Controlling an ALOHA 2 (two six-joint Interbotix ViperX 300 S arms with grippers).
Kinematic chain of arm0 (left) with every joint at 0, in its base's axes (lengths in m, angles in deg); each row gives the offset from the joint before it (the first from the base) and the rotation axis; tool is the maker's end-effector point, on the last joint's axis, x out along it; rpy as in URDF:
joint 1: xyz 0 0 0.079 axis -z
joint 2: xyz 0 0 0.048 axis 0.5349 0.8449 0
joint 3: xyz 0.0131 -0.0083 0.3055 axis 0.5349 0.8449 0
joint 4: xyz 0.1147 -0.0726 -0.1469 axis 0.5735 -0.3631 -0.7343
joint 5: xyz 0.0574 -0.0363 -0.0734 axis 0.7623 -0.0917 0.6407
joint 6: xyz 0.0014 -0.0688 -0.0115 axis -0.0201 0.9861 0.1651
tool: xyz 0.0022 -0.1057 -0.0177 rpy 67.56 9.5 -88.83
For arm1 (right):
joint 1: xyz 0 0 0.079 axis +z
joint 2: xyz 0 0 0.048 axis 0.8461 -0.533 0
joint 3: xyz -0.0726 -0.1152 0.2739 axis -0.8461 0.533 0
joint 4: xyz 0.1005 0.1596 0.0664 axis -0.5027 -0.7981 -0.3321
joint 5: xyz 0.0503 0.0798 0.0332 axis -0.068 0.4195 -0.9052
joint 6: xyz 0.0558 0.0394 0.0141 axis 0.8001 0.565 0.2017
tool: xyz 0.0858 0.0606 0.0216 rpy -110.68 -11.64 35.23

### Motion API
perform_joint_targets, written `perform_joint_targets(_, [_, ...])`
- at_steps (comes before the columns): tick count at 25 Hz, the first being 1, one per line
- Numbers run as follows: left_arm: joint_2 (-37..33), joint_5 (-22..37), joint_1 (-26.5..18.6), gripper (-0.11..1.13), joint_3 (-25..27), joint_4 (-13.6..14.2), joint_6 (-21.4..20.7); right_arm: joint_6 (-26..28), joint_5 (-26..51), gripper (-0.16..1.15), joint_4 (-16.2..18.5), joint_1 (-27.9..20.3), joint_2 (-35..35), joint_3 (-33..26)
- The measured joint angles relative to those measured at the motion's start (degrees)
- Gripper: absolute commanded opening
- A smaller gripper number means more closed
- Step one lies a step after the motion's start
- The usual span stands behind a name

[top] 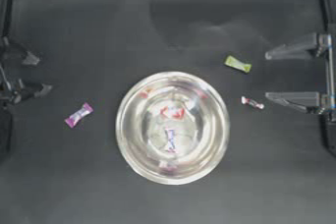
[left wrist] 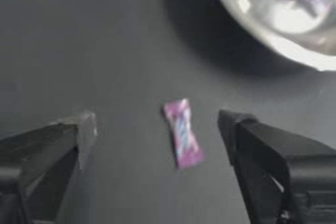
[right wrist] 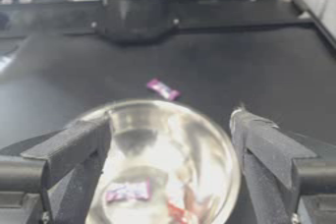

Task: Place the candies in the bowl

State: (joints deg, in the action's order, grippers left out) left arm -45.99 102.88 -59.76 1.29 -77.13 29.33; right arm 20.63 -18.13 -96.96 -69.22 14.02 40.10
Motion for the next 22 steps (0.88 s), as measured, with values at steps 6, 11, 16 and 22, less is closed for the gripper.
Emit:
perform_joint_targets(6, [4.0,1.8,4.9,1.03,0.2,3.4,5.6,0.1,0.0,1.00,-0.6,-0.3,0.0,0.3])
perform_joint_targets(11, [9.6,0.4,7.1,1.03,0.2,3.8,6.3,0.0,0.0,1.00,-1.1,-0.3,-0.1,0.4])
perform_joint_targets(16, [14.2,-3.7,8.0,1.03,0.3,3.9,9.0,0.1,-0.4,1.00,-1.1,-0.3,0.0,0.4])
perform_joint_targets(22, [20.9,-5.1,9.1,1.02,0.4,4.6,13.4,0.0,-0.5,1.00,-1.2,-0.4,-0.2,0.9])
